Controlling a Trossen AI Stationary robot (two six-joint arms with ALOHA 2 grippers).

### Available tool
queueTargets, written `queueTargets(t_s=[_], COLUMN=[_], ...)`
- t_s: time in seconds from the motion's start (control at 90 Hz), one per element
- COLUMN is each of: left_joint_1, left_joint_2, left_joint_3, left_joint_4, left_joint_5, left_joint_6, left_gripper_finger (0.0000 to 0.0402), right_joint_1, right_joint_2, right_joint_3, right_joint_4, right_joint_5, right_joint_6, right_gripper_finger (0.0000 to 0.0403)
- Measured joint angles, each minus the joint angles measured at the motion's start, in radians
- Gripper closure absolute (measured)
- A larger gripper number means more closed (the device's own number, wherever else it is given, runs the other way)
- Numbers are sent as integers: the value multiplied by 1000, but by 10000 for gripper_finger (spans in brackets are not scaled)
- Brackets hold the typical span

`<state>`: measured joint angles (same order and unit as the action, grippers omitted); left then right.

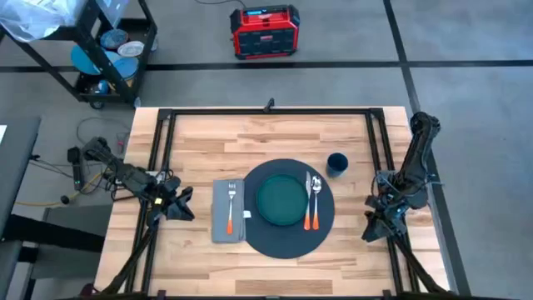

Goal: Set table place
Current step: Return to Home Position

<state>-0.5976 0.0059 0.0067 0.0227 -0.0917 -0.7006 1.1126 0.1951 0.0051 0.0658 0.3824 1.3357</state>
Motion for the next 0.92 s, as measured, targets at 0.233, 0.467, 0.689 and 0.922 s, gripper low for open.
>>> queueTargets(t_s=[0.233, 0.467, 0.689, 0.922], left_joint_1=[0, 0, 0, 0], left_joint_2=[0, 0, 0, 0], left_joint_3=[0, 0, 0, 0], left_joint_4=[0, -1, -1, -2], left_joint_5=[0, -1, -1, 1], left_joint_6=[26, 57, 85, 196], left_gripper_finger=[379, 379, 379, 379], right_joint_1=[-5, -8, -8, -8], right_joint_2=[15, 33, 33, 33], right_joint_3=[0, -1, -1, -1], right_joint_4=[0, -7, -9, -2], right_joint_5=[6, -125, -412, -467], right_joint_6=[-1, -46, 75, 105], right_gripper_finger=[259, 259, 259, 259])
